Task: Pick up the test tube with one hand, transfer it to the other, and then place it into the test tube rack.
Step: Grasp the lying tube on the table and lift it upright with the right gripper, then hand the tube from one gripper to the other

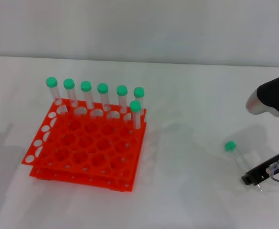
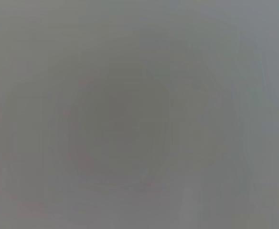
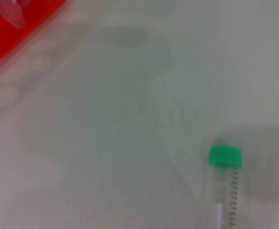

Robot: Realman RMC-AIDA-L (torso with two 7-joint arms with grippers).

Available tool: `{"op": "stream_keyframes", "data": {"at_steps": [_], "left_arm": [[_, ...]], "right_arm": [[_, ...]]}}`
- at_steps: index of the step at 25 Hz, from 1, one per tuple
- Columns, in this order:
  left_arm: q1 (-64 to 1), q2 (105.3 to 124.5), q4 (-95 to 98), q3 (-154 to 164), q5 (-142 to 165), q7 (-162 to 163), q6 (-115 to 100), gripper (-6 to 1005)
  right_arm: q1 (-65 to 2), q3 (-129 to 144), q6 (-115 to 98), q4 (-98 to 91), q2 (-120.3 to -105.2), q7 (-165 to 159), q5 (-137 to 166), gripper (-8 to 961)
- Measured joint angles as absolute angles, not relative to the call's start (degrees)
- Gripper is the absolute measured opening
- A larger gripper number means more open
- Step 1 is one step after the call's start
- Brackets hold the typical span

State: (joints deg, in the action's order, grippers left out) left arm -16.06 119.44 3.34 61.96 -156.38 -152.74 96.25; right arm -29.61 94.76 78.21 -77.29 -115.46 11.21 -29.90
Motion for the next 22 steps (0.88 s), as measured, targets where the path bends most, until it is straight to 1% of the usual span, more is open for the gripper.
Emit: {"op": "stream_keyframes", "data": {"at_steps": [13,16,22], "left_arm": [[-16.32,119.50,3.34,61.99,-156.26,-152.43,95.40,852],[-16.38,119.46,3.34,62.05,-156.19,-151.58,95.39,851],[-16.44,118.95,4.88,62.14,-153.18,-145.95,95.31,851]], "right_arm": [[-30.29,93.22,76.35,-77.00,-115.35,12.29,-30.03,225],[-29.40,90.58,75.75,-79.19,-115.47,14.18,-30.67,195],[-25.50,82.96,71.72,-82.90,-115.39,22.17,-37.38,195]]}}
